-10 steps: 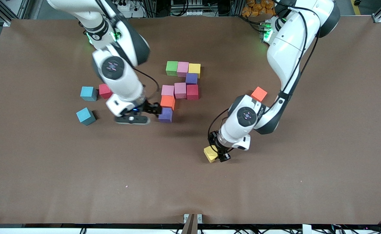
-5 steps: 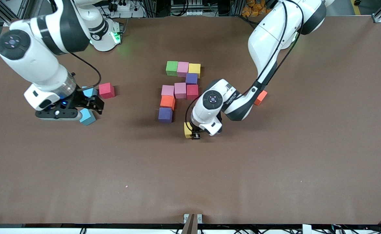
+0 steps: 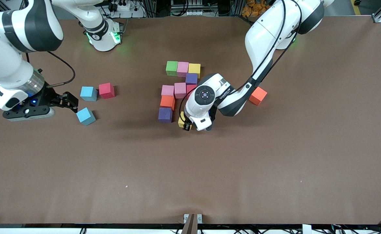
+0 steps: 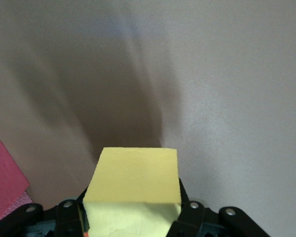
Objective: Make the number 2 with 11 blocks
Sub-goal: 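Carry the yellow cube with the left gripper while the right gripper withdraws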
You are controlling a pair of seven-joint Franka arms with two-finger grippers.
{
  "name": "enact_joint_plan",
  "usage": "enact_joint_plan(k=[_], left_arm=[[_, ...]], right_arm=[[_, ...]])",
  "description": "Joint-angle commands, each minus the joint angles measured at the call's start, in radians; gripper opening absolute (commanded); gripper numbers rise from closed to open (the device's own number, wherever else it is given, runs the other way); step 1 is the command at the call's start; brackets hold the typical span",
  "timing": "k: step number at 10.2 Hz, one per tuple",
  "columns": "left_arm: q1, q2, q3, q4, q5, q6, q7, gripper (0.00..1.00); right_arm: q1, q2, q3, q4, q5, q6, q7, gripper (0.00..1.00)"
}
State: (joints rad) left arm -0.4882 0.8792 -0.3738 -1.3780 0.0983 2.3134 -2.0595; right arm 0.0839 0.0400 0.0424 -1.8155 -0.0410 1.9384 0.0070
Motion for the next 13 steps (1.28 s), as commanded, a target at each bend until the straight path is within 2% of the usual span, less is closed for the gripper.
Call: enact_joint_plan(k=[1, 2, 3, 5, 7, 8, 9, 13], left_arm=[[0.005, 0.004, -0.01, -0.006, -0.072, 0.018, 0.012, 0.16], [0.002, 0.006, -0.008, -0.006, -0.116, 0.058, -0.013, 0.18], [-0.018, 0.006, 0.001, -0.006, -0.124, 0.085, -0.09, 0.18], [-0.041, 0.014, 0.01, -0.006, -0.123, 0.127, -0.177, 0.18], [-0.084, 0.026, 0.047, -0.007, -0.123, 0.142, -0.223, 0.18], [-0.09, 0.032, 0.05, -0.009, -0.123, 0.146, -0.231, 0.18], [-0.09, 0.034, 0.05, -0.009, -0.123, 0.146, -0.231, 0.18], [-0.092, 0.035, 0.05, -0.013, -0.121, 0.146, -0.231, 0.19]], right_arm=[[-0.024, -0.035, -0.04, -0.022, 0.0, -0.021, -0.025, 1.0], [-0.015, -0.049, -0.096, -0.021, 0.0, -0.039, -0.041, 1.0], [-0.016, -0.048, -0.122, 0.005, 0.001, -0.073, -0.044, 1.0], [-0.027, -0.064, -0.145, 0.022, 0.012, -0.095, -0.047, 1.0], [-0.039, -0.077, -0.154, 0.045, 0.016, -0.131, -0.055, 1.0], [-0.042, -0.068, -0.156, 0.133, 0.016, -0.238, -0.047, 1.0], [-0.045, -0.063, -0.156, 0.171, 0.015, -0.274, -0.051, 1.0], [-0.047, -0.062, -0.153, 0.168, 0.018, -0.282, -0.051, 1.0]])
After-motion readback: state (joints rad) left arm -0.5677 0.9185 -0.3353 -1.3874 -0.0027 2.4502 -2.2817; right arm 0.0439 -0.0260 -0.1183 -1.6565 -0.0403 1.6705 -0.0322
